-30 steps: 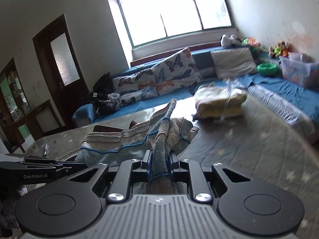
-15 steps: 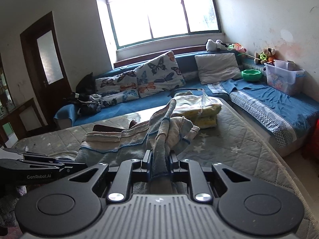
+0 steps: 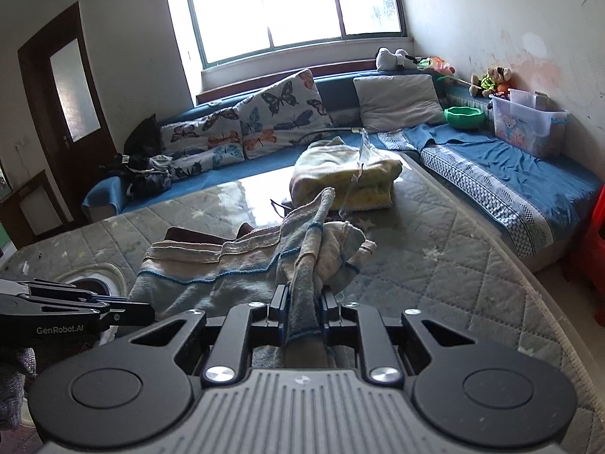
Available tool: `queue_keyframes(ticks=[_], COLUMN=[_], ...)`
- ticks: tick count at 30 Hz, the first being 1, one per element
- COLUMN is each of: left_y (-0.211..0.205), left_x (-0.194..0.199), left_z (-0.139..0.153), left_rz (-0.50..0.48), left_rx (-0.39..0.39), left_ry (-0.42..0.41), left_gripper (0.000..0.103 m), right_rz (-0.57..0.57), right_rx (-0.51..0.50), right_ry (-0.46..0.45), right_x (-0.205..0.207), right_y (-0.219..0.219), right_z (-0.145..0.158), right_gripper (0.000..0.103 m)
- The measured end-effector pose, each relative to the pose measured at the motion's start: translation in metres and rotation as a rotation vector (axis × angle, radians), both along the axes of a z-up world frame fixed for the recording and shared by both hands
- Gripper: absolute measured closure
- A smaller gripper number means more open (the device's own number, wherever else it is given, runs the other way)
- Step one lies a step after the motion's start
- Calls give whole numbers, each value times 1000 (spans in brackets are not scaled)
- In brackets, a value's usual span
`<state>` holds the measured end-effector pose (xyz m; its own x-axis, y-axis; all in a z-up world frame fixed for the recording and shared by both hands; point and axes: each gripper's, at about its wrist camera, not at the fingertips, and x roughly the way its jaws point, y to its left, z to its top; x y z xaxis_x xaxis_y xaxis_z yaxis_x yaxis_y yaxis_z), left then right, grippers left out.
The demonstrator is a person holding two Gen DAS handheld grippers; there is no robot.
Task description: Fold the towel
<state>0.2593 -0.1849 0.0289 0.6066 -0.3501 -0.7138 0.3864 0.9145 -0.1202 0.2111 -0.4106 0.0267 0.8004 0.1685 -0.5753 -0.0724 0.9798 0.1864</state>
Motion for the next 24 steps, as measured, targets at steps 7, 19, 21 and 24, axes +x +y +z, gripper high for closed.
queue_keyframes(ticks=[7, 19, 21, 24], left_y=[-2, -4, -4, -5], left_x=[6, 1, -5, -14], left_z=[-7, -11, -10, -9], left_rz=[6, 14, 7, -4], left_rx=[5, 29, 34, 43], left_ry=[20, 26, 17, 2], left_gripper=[94, 86, 85, 68], right_rz=[-5, -39, -49, -39], right_rx=[-9, -51, -54, -52], right_ry=[22, 50, 43, 36], right_x=[7, 13, 10, 5], right_y=[-1, -5, -7, -6], right_z=[-11, -18, -17, -14], right_gripper=[88, 81, 81, 80])
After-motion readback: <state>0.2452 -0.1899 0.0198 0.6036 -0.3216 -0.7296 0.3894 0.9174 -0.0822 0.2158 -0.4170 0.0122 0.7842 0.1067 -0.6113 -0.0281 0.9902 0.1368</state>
